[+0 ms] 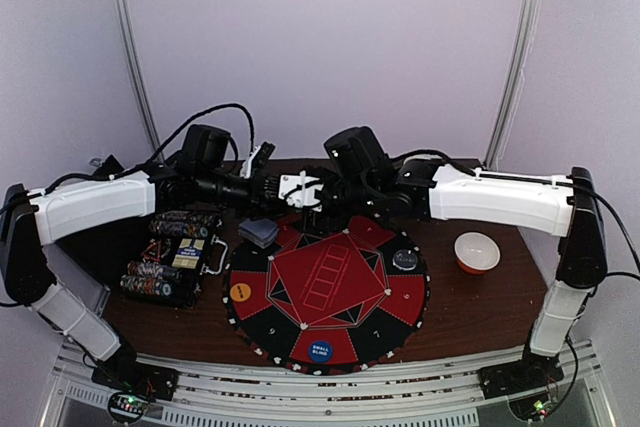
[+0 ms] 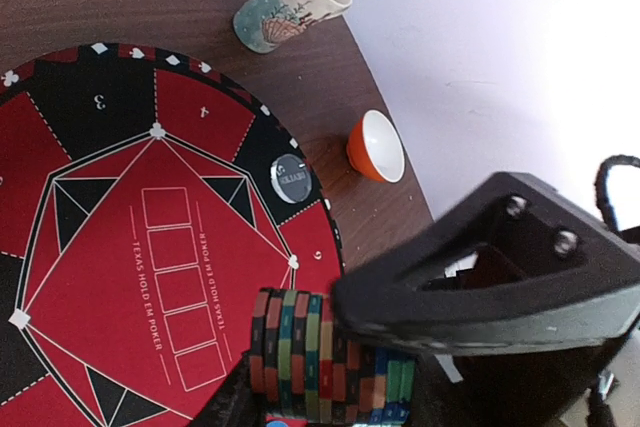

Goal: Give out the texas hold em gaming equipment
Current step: Pass from the left arm to the right

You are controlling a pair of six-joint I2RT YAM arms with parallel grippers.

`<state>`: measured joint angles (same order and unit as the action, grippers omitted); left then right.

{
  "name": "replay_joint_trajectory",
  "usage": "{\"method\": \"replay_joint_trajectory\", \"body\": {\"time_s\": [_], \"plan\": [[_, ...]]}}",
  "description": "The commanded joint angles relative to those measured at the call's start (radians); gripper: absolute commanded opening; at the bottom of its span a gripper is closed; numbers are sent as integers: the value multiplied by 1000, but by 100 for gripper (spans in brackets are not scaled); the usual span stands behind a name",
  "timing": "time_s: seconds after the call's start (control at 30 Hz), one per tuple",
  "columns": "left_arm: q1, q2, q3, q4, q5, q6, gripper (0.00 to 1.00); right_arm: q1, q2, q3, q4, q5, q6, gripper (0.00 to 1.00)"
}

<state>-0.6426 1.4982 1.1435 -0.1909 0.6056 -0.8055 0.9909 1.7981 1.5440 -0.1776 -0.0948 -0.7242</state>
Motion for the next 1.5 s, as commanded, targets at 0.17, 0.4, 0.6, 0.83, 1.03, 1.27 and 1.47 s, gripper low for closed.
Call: {"method": "replay_joint_trajectory", "body": {"time_s": [0.17,0.4,0.6,0.83,1.03,1.27,1.47], "plan": [[-7,-46,-2,105,51,-12,0,-28,74,51,10,11,-65,62],[-7,-49,-11,115,54,-14,0,-29,72,34,29,-3,-57,45],[-5,-44,-29,149,80,-24,0,-28,61,37,23,-10,-38,13],[-6,66,-87,329,149,-44,0,-29,23,15,-82,-17,92,0],[-10,250,-97,592,225,-139,0,-32,-22,-129,-177,47,258,0],[-45,506,4,707,327,-175,1,-71,-50,-268,-206,56,398,0],[-52,645,33,829,348,-248,8,-109,-20,-295,-252,23,438,0]]}}
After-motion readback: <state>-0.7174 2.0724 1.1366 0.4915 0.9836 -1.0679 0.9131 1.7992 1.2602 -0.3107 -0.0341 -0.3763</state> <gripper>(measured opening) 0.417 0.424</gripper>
